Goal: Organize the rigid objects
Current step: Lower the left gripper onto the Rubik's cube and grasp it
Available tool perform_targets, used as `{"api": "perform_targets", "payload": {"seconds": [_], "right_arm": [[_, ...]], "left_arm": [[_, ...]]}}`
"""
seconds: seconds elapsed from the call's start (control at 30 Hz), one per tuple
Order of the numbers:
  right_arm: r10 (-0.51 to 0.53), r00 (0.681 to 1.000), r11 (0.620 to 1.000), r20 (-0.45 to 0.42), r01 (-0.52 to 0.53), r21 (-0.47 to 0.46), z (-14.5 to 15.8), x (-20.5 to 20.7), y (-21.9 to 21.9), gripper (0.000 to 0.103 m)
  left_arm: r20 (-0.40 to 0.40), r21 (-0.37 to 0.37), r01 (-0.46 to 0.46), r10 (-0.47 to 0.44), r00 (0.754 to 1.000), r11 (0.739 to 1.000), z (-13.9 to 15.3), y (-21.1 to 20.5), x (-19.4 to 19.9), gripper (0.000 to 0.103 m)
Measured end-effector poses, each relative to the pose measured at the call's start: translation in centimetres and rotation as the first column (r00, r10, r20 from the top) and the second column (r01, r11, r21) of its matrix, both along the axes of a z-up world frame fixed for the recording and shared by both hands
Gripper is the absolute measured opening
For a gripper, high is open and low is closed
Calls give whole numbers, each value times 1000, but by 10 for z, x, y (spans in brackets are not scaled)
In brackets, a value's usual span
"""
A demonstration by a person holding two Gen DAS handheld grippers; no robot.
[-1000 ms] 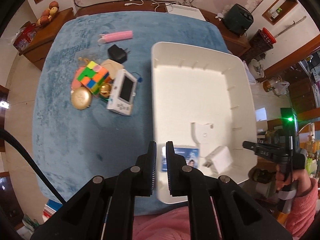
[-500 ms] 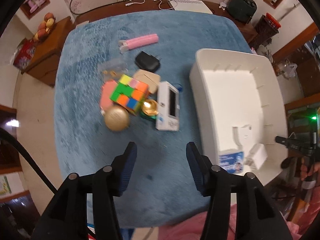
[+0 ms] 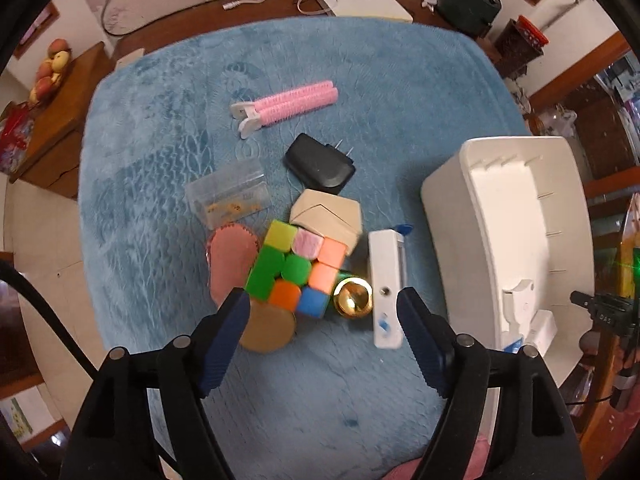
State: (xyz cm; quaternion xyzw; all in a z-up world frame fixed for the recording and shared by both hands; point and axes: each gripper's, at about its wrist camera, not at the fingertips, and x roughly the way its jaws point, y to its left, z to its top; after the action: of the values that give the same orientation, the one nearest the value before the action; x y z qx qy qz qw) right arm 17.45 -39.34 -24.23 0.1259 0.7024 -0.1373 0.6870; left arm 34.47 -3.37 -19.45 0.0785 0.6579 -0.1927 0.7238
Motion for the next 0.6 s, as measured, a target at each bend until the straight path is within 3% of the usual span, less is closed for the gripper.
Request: {"api": "perform_targets", "payload": {"seconds": [0.17,0.6], "right_arm": [[-6,1000,1000,-7,6,-14,-1,1,0,11],[0,1000,1000,-30,0,-27,-2,4,1,11]], "left_arm": [[-70,17,30,-28,997,999,-26,-2,15,79],[-169,25,-22,26,985,999,-61,-4,40,79]]}}
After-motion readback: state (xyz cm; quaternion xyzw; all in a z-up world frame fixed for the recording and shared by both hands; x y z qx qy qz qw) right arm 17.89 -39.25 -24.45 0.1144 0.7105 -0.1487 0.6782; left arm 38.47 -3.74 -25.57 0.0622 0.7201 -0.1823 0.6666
